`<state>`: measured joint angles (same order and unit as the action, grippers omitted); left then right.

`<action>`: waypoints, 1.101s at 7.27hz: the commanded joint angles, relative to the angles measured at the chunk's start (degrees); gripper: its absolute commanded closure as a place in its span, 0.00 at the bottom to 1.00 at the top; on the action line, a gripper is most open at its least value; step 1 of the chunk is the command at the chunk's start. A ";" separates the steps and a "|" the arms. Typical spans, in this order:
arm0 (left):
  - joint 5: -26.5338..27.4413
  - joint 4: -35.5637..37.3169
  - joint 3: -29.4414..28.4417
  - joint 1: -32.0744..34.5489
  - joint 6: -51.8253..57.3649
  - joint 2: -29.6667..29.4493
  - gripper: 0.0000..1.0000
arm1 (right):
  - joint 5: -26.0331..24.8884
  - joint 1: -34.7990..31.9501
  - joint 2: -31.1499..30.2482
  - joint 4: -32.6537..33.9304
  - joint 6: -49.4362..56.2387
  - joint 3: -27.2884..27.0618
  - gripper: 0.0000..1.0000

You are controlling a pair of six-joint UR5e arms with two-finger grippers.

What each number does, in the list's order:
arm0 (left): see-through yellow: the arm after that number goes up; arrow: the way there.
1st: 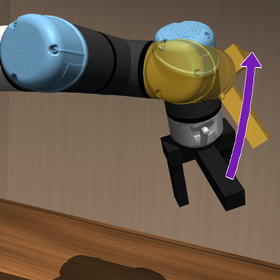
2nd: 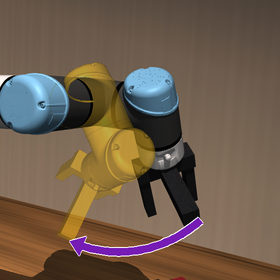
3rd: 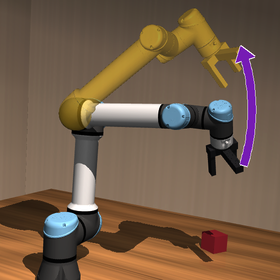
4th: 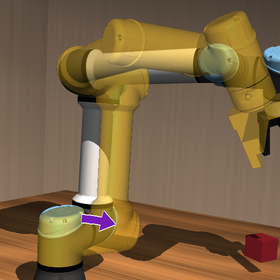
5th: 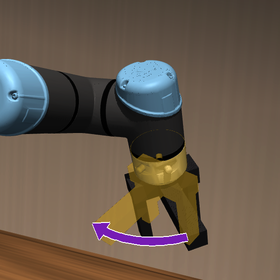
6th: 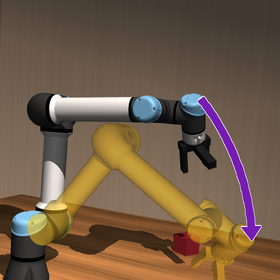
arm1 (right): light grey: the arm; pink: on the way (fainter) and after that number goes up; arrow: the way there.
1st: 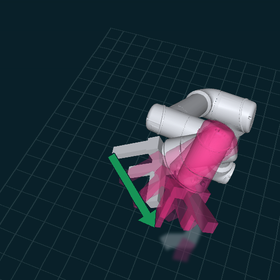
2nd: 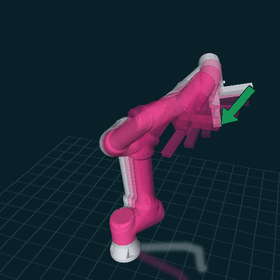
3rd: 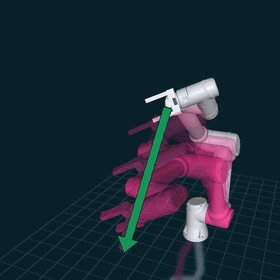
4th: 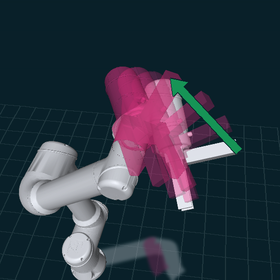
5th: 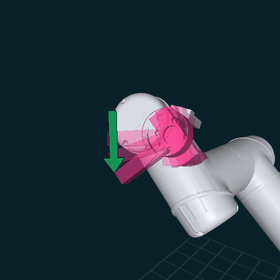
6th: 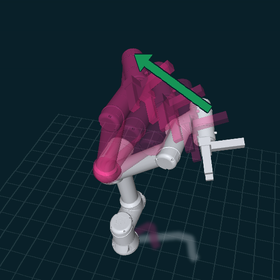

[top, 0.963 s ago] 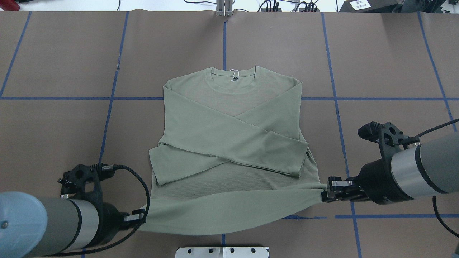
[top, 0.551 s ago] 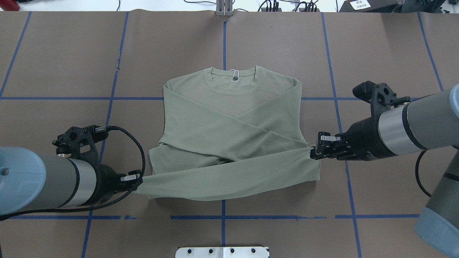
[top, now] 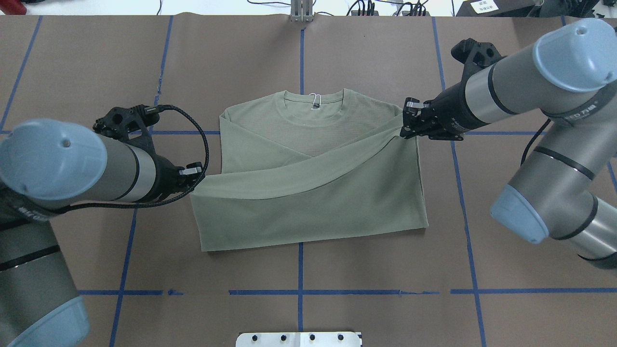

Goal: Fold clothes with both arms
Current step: 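Lift the hem with both grippers and carry it over toward the collar, then lower the hem onto the collar edge and open both grippers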

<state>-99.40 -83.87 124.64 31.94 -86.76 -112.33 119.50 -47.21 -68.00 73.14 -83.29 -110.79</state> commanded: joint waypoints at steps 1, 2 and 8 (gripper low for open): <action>0.00 -2.24 -5.79 5.65 5.00 -1.67 1.00 | -4.95 -1.48 5.49 0.07 0.24 8.36 1.00; -0.52 -7.31 -10.77 7.42 6.06 -1.75 1.00 | -5.58 -1.49 8.12 0.07 0.24 12.74 1.00; -0.71 -29.11 -33.47 8.75 6.34 -6.59 1.00 | -6.73 -2.89 12.27 0.07 0.24 23.86 1.00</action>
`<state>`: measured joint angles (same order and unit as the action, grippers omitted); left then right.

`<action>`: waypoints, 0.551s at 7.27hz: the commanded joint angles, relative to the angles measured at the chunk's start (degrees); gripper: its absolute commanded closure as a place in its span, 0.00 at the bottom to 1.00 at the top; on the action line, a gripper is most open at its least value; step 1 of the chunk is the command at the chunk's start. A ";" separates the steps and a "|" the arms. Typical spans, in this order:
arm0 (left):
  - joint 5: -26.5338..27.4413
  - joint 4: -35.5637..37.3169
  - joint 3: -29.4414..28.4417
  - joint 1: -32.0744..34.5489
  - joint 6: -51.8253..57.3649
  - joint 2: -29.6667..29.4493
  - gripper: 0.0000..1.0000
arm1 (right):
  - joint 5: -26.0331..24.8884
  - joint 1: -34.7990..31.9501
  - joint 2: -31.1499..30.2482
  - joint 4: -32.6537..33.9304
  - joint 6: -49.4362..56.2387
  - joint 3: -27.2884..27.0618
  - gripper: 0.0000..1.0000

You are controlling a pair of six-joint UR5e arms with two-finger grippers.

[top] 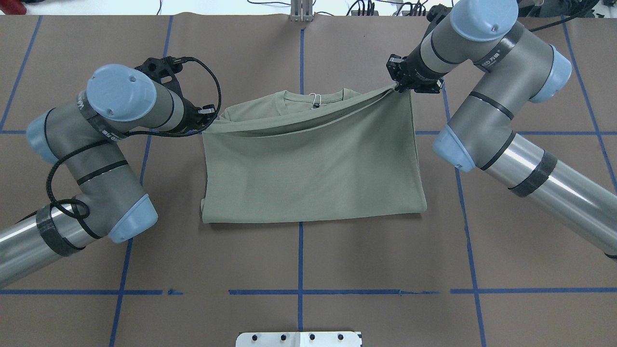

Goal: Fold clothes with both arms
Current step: 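Lower the hem onto the collar edge and open both grippers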

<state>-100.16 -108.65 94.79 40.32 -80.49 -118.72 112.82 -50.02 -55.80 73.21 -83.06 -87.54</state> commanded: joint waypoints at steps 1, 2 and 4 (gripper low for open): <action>0.14 -5.68 -5.12 0.81 0.15 -0.20 1.00 | 0.03 -0.08 0.08 0.00 0.00 0.96 1.00; 0.15 -5.69 -5.31 1.34 0.24 -0.20 1.00 | -0.06 -0.08 -0.01 0.00 0.00 1.23 1.00; 0.15 -5.61 -5.32 1.52 0.15 -0.46 1.00 | -0.06 0.19 0.43 0.00 0.00 1.32 1.00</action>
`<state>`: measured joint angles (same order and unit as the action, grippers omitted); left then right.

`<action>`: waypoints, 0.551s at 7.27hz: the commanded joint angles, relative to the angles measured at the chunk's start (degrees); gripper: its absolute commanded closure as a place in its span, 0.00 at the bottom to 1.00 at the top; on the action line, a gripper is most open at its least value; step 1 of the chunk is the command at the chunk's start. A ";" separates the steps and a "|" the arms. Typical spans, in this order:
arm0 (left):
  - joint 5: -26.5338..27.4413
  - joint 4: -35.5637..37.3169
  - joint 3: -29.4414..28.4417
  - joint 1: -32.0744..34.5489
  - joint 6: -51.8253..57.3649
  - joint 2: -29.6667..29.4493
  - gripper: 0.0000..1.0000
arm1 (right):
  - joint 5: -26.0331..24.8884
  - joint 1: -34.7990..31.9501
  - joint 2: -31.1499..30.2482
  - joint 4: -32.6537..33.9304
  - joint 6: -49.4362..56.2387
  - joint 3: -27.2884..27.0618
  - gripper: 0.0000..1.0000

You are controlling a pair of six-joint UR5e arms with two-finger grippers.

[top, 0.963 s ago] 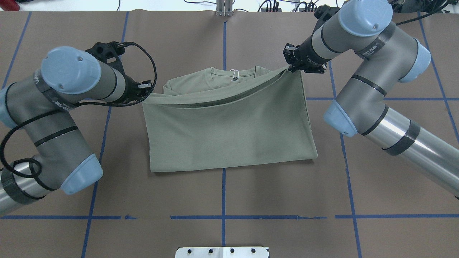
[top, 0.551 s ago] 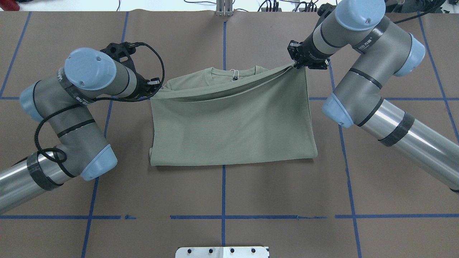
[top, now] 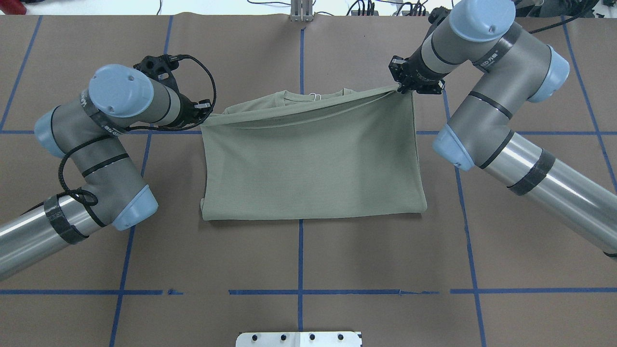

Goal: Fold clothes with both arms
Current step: 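Lower the hem onto the collar edge and open both grippers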

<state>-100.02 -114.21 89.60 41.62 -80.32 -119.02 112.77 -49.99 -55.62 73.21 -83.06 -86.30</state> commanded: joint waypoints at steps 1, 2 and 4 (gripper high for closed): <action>0.09 0.21 -0.13 0.30 -0.02 -0.33 1.00 | 0.08 0.41 0.94 0.00 -0.17 0.08 1.00; 0.01 0.22 -0.13 0.21 -0.02 -0.68 1.00 | 0.08 1.20 1.38 0.00 -0.18 0.08 1.00; 0.09 0.48 -0.21 0.21 -0.19 -1.47 1.00 | -0.01 1.91 1.30 0.00 0.00 0.08 1.00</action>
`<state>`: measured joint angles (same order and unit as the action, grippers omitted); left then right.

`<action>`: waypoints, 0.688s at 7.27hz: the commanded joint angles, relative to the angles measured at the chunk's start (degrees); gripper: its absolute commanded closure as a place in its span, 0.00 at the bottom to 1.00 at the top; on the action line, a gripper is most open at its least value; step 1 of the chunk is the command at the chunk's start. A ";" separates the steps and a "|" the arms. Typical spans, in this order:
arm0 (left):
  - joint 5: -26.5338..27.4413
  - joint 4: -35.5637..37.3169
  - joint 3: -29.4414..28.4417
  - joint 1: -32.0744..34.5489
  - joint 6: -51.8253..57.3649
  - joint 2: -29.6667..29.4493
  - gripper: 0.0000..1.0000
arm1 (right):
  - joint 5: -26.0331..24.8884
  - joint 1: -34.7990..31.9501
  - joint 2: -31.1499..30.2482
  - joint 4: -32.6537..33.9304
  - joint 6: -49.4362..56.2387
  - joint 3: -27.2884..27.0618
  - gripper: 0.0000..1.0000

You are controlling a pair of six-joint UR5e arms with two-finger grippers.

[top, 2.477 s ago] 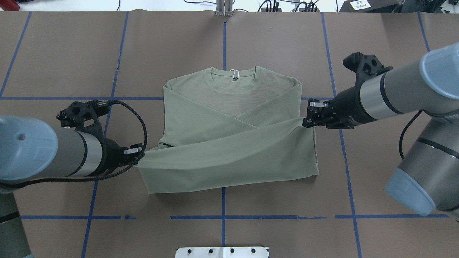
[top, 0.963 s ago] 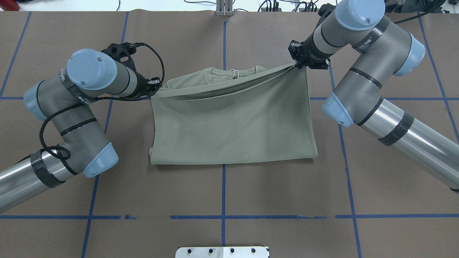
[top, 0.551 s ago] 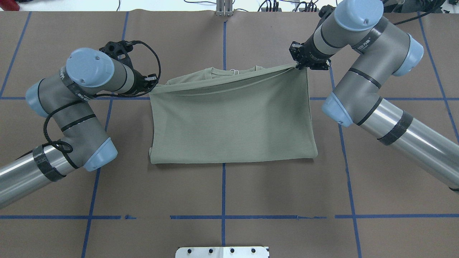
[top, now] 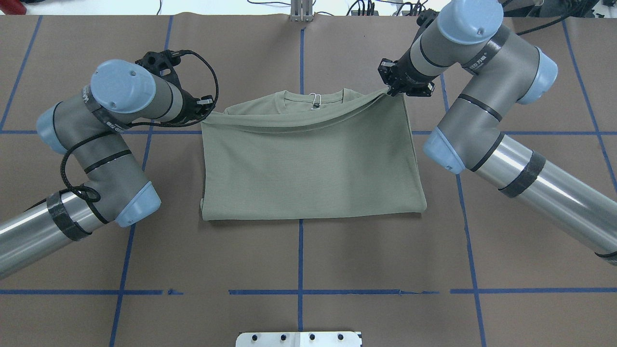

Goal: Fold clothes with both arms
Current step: 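Lower the hem onto the collar edge and open both grippers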

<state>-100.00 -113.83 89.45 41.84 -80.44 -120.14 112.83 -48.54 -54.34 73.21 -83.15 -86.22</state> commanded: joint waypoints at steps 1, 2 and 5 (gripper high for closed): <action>0.07 0.19 -0.07 0.00 0.02 -0.36 1.00 | -0.07 0.47 0.02 0.00 0.10 0.00 1.00; 0.07 0.19 -0.15 0.00 -0.06 -0.36 0.97 | -0.16 0.47 -0.07 0.00 0.10 0.09 0.75; 0.24 -0.16 -1.30 -0.01 0.11 -1.33 0.00 | -0.42 -0.32 -0.07 0.00 0.10 0.18 0.00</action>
<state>-99.74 -114.00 88.32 41.78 -80.60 -121.18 112.25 -48.41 -54.38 73.21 -83.06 -86.11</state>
